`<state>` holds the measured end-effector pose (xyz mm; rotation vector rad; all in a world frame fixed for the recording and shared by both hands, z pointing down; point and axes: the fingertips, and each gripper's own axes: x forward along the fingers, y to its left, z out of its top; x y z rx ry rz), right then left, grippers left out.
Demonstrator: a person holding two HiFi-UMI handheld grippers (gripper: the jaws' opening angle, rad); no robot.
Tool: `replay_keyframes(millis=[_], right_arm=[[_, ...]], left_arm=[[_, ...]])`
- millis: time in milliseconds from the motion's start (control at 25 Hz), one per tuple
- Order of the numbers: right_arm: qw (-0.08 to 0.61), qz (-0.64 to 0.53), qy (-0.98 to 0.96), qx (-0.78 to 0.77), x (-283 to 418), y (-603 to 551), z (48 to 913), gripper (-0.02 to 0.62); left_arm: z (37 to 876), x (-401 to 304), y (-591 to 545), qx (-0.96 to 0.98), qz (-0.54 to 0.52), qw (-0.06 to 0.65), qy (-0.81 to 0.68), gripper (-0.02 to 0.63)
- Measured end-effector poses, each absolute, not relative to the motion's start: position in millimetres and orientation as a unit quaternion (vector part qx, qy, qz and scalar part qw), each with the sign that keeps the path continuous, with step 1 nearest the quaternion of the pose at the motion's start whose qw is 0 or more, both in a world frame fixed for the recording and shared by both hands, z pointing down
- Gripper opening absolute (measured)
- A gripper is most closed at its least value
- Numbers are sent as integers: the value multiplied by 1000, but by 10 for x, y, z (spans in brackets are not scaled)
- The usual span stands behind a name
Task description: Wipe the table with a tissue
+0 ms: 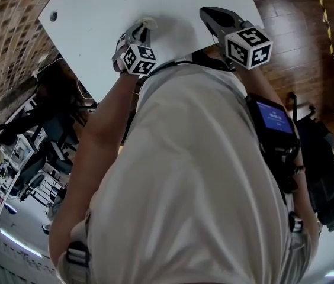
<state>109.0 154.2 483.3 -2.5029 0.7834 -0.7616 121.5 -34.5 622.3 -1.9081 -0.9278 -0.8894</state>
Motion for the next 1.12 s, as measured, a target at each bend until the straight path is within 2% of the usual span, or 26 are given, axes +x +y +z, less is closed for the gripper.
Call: replay_keyframes(millis=[160,320,480,720,880,1000,1120], right_arm=[[206,-273,276,-898,1069,1601,4820,8],[211,-273,279,-896,1071,1559,4826,8],[209,-273,294,-892,1102,1463,4831,8],[218,-267,314,-885,1138,1349,4739,8],[225,-267,320,-881,1136,1317,4755,8],[222,-269,325,-879,1127,1285,4785,8],[222,-271,325,-879,1066,1279,4788,8]], left_arm=[[6214,1276,-174,-762,-365,389,-367,54],[6212,1251,-186,-755,-415,322,-392,63],[6227,1085,-133,-748,-454,260,-408,61],[6043,665,5,-755,-453,206,-427,63],[5876,742,-463,-822,-420,186,-337,64],[5876,926,-1075,-858,-425,167,-234,64],[5963,1050,-1343,-861,-437,168,-200,66]])
